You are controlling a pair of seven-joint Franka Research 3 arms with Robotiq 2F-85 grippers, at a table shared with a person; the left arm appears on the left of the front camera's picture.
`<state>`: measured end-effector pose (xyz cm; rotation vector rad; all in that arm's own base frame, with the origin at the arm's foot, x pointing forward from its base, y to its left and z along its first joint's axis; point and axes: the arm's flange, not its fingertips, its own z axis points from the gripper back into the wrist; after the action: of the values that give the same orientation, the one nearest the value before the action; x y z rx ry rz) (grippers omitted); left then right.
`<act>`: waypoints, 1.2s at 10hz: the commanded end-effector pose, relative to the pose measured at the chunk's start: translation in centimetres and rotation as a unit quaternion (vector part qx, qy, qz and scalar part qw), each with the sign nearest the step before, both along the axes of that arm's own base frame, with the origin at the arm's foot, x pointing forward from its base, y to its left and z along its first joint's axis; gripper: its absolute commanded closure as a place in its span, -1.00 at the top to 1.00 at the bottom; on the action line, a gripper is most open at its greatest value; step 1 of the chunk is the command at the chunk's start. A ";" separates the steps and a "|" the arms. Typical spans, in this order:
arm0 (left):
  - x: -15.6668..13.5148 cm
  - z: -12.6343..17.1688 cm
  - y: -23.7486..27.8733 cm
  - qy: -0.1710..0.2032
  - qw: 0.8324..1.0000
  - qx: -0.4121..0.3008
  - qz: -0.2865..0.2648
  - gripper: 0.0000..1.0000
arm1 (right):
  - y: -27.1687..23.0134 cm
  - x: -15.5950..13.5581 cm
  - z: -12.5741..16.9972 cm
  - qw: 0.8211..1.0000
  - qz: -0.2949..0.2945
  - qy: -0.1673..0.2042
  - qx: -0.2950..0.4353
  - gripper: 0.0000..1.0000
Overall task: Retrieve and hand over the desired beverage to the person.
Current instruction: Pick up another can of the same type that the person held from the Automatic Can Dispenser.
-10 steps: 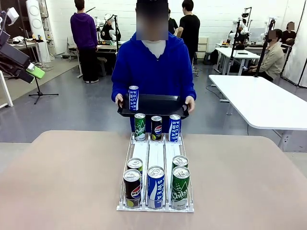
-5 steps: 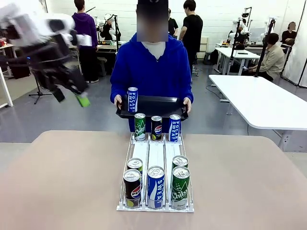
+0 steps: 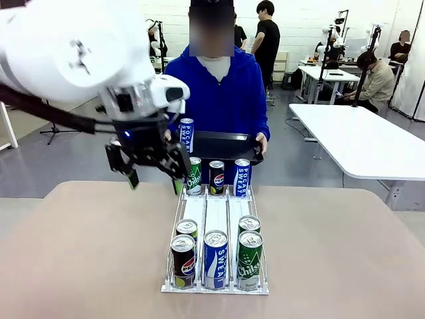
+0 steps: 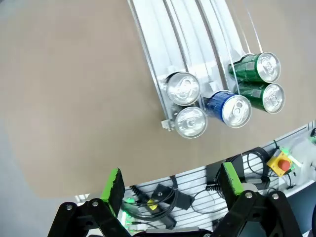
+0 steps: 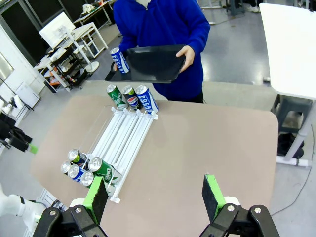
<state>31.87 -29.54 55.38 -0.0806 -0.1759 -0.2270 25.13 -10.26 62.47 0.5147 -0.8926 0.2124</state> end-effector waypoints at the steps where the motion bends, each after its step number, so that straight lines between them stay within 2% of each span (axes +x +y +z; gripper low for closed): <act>1: 0.0 -2.3 -1.5 -0.001 1.000 0.011 0.010 1.00 | 0.1 0.2 -0.2 1.000 0.009 -0.002 0.009 1.00; 11: -0.2 -2.8 -2.0 0.011 1.000 -0.001 -0.001 1.00 | 0.1 0.2 -0.2 1.000 0.009 -0.002 0.009 1.00; 12: -0.6 -4.5 -2.8 0.001 0.999 0.002 0.038 1.00 | 0.1 0.2 -0.2 1.000 0.009 -0.002 0.009 1.00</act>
<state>31.58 -31.67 52.21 -0.0854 -0.1498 -0.2105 25.13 -10.27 62.47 0.5148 -0.8926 0.2122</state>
